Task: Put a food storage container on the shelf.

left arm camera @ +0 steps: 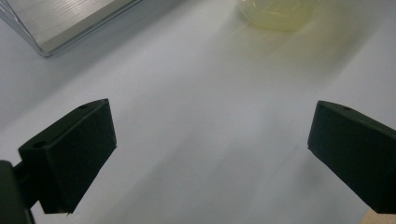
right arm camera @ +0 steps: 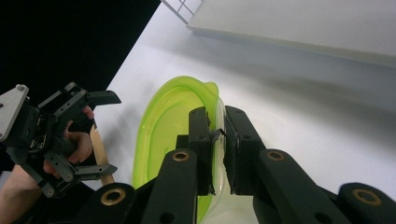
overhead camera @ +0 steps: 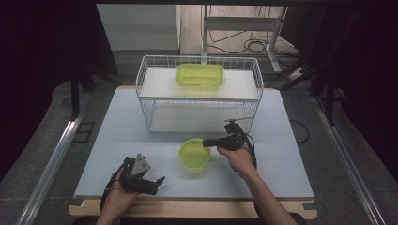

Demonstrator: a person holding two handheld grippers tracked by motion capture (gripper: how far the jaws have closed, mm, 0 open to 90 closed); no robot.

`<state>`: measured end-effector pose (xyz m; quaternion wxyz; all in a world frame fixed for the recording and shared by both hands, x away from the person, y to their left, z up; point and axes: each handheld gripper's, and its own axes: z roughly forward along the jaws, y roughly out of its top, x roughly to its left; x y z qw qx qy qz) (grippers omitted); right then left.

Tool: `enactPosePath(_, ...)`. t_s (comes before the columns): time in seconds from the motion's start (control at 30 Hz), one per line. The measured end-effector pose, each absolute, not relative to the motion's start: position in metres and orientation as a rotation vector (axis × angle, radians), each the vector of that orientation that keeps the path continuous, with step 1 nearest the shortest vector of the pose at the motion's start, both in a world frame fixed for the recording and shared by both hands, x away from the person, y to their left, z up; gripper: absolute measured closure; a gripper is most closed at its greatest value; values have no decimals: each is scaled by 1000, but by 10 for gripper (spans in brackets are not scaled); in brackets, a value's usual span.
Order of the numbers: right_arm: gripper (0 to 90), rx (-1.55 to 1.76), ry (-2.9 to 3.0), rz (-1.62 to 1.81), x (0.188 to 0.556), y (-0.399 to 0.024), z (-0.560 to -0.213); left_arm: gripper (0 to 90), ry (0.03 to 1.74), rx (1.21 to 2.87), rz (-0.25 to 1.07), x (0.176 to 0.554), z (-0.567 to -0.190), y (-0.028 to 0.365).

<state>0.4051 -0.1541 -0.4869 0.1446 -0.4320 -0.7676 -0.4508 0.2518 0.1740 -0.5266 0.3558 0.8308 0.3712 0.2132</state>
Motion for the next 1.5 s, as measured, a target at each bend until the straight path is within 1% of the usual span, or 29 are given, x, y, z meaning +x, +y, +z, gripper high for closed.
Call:
enactPosePath(0.2,823,-1228,-2222,-1308,403,-154,-482,9,958,2148,551,252,-527,173)
enactPosePath(0.37,818,-1243,-2194,-1305,407,-157,-487,9,955,2158,551,252,-528,172)
enactPosePath(0.6,770,-1340,-2182,-1261,416,-168,-501,9,953,2166,553,253,-529,171)
enactPosePath(0.77,700,-1344,-2166,-1273,414,-169,-502,9,951,2168,553,253,-529,171)
enactPosePath(1.0,672,-1357,-2159,-1256,412,-167,-500,9,948,2172,557,252,-529,170)
enactPosePath(1.17,683,-1358,-2151,-1243,410,-168,-501,9,947,2175,557,252,-529,171)
enactPosePath(1.33,801,-1348,-2095,-1234,412,-168,-504,9,943,2177,564,252,-528,170)
enactPosePath(1.5,811,-1335,-2116,-1206,410,-165,-498,10,947,2173,564,252,-528,171)
